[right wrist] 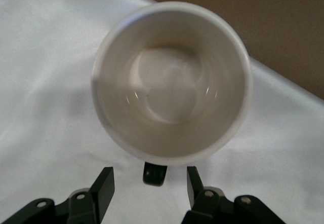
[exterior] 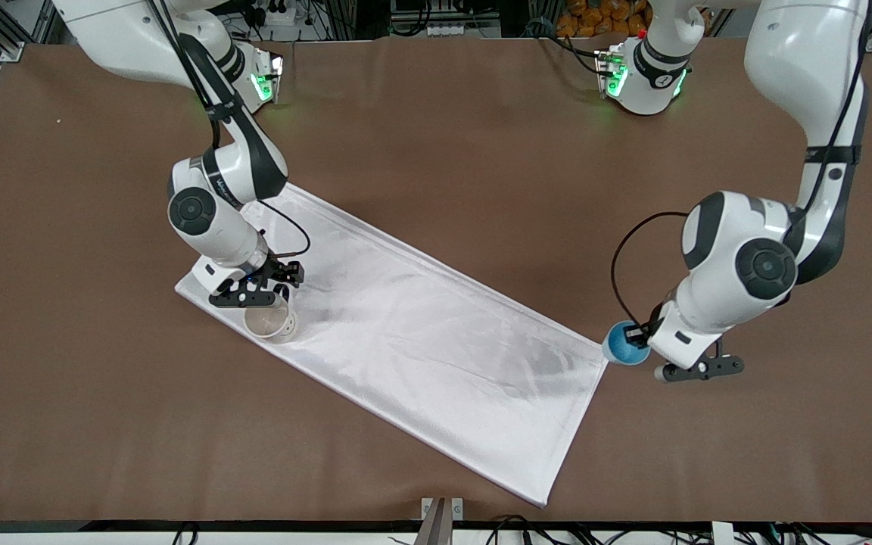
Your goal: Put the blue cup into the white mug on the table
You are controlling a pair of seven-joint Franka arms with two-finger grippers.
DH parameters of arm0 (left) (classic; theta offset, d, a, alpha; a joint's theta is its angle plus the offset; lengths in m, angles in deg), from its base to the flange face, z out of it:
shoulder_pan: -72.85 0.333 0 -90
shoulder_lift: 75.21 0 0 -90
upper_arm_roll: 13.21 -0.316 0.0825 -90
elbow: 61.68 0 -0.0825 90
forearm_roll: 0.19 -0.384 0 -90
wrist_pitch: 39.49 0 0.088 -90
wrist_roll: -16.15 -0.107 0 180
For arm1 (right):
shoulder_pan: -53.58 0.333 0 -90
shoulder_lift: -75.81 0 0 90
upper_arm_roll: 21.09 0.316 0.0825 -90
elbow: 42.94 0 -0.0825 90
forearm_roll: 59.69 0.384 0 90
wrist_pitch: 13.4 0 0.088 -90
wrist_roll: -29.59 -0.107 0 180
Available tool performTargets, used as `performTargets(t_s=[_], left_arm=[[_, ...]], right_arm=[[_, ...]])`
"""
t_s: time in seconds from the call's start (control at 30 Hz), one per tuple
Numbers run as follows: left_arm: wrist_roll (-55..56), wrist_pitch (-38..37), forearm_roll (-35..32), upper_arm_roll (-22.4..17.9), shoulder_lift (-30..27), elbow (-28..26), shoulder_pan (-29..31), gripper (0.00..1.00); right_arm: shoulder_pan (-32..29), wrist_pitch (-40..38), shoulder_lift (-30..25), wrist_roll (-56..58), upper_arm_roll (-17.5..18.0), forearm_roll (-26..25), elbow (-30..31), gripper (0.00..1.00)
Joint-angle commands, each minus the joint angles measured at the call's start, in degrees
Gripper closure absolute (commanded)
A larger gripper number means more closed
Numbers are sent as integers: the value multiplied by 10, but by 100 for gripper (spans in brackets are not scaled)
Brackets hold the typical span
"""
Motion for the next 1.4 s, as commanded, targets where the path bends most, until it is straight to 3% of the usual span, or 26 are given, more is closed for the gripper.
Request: performTargets(t_s=[0.0, 0.07, 0.3, 0.4, 0.6, 0.9, 1.07, 1.37], left_arm=[[-40, 3, -15, 3, -79, -93, 16, 100], [-44, 3, -15, 2, -91, -108, 16, 100], [-44, 4, -15, 8, -116, -142, 16, 100], [-44, 6, -15, 9, -123, -154, 16, 100], [-43, 6, -15, 9, -137, -169, 16, 100], [-44, 8, -15, 9, -162, -195, 16, 100], [-44, 10, -15, 9, -176, -213, 16, 100], [-47, 10, -16, 9, -213, -251, 16, 100]], right_arm=[[-2, 14, 13, -16, -2, -19, -3, 46], [-2, 15, 14, -16, -3, -25, -4, 52], [-3, 14, 15, -21, -3, -51, -8, 90], [-1, 12, 11, -22, -3, -52, -10, 98], [8, -9, -3, -49, -1, -53, -27, 100], [72, -159, 2, -176, 13, -52, -150, 100], [98, -180, 5, -249, 49, -55, -186, 100], [204, -209, 35, -335, 54, -57, -248, 100]])
